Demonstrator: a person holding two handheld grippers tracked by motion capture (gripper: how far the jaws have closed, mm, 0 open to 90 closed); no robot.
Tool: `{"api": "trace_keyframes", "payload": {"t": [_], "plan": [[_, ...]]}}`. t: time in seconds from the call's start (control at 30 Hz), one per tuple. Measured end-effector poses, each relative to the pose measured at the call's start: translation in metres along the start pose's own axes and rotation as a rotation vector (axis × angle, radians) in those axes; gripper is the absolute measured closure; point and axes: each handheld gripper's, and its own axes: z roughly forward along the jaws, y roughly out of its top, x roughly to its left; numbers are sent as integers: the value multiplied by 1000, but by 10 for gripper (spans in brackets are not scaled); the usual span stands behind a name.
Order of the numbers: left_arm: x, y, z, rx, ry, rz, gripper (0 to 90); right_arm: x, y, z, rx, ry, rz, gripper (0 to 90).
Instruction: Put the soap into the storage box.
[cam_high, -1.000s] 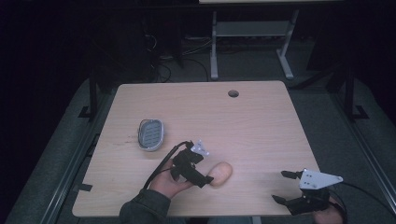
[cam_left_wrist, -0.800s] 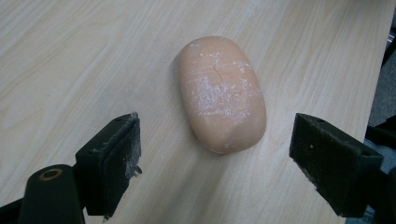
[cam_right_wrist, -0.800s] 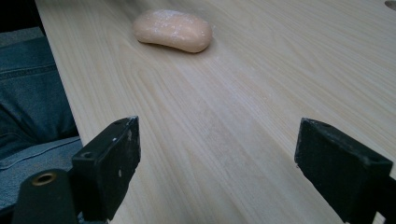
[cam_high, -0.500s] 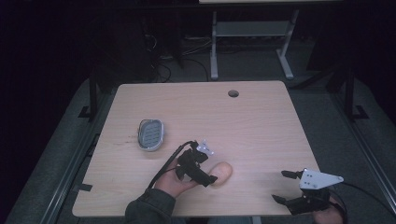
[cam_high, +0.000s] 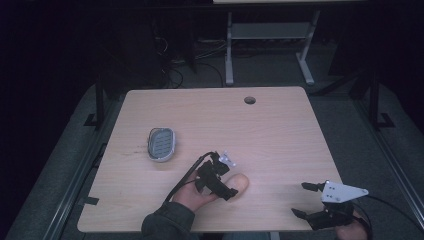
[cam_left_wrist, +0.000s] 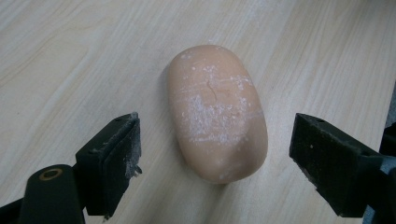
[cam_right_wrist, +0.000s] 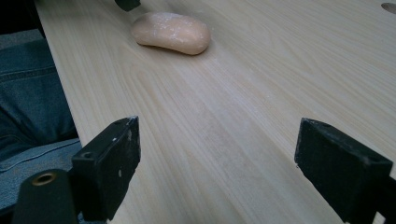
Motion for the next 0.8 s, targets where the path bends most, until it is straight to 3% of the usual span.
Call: {"api": "trace_keyframes", "payload": {"t": [0.27,0.5,0.57,0.8], "plan": [[-1,6,8,28,14,2,162,0,0,0,0,1,2,138],[-3,11,18,54,27,-28,164,0,0,0,0,2,2,138],[-4,12,20,59,30,-28,210,0,0,0,-1,2,2,138],[-7,16,27,86,49,-37,220,0,0,0,-4,3,3,138]]}}
